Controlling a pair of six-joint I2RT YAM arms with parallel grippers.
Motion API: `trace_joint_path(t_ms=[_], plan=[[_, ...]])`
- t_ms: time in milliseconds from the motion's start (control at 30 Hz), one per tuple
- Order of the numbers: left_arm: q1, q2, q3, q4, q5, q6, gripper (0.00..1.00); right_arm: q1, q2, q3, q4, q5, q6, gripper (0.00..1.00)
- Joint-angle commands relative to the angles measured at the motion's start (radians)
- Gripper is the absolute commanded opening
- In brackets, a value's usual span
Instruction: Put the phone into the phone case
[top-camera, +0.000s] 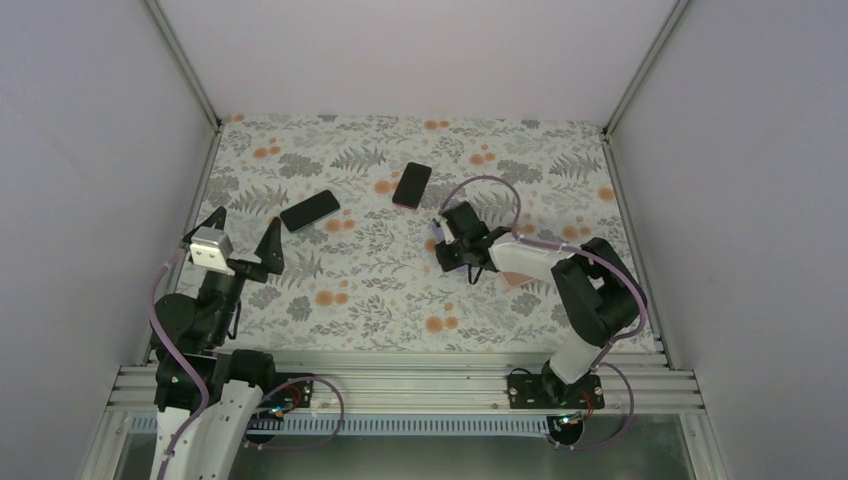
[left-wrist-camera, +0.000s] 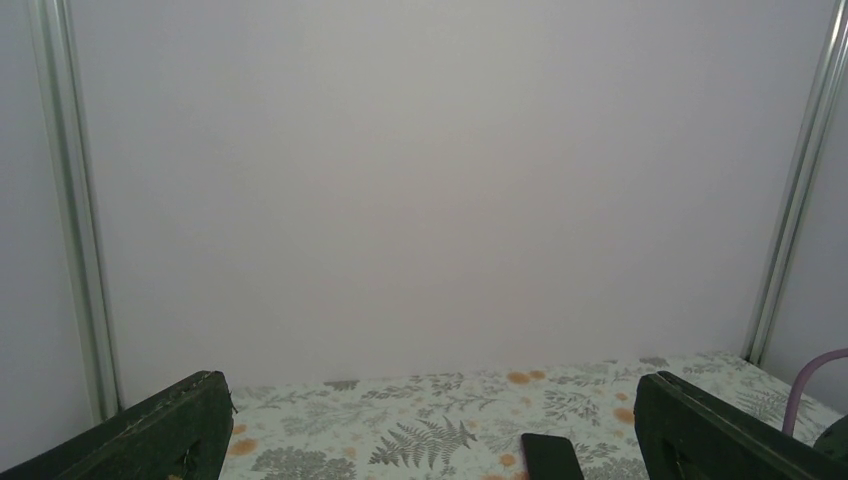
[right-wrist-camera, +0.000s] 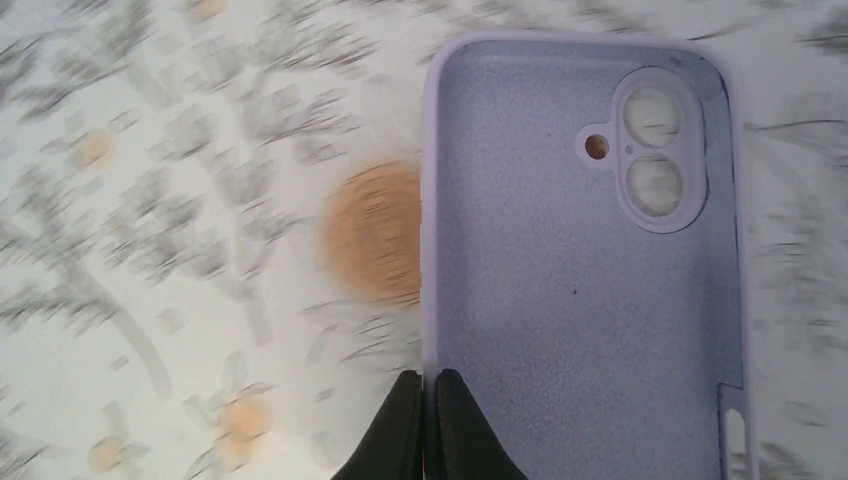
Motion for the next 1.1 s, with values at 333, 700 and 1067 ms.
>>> trace_joint_path(t_ms=[333,700,1067], plan=[[-0.002,0.023,-0.005,0.024,-0.010,0.013,1.00,0.366,-0.073,0.016,-0.002,-0.118,-0.261,0.04],[-0.002,0.038,-0.004,0.024,-0.010,0.014,1.00,0.460,-0.051,-0.025,0.037,-0.095,-0.326,0.04],[-0.002,0.030,-0.004,0.020,-0.013,0.014,1.00,0.480,-0.003,-0.028,0.009,0.007,-0.333,0.07]])
